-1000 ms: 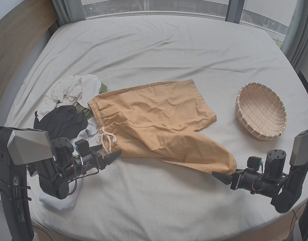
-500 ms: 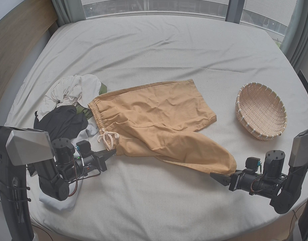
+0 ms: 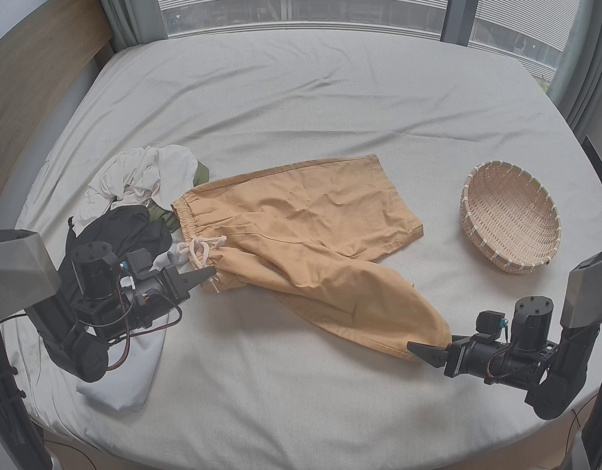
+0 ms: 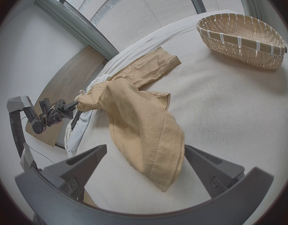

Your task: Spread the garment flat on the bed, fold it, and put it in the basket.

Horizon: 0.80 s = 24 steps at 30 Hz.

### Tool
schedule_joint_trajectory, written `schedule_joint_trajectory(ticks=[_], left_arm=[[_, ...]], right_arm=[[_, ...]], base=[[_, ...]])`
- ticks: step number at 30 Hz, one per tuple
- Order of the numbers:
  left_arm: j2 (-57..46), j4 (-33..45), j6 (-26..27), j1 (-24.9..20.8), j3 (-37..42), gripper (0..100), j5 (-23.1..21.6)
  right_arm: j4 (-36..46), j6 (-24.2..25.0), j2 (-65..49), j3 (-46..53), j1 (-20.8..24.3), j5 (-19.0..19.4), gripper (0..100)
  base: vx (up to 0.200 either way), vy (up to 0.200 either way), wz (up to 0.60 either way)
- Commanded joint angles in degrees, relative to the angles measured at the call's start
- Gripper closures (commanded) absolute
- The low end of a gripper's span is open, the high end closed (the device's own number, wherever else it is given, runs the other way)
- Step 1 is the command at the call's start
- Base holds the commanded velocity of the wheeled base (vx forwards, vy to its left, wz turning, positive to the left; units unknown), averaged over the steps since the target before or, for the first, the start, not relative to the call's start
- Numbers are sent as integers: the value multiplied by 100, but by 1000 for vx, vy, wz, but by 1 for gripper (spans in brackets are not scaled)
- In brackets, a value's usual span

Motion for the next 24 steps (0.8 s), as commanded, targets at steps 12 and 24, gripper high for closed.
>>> schedule_joint_trajectory(ticks=[12,24], left_arm=[[-215,2128,-587,18,-853,100,538],[-48,1996,-332,26,-870,0,555]], right_arm=[[-12,-4,198,12,23,5,0],[-12,-4,198,21,32,14,0]], base=[[0,0,0],[0,0,0]])
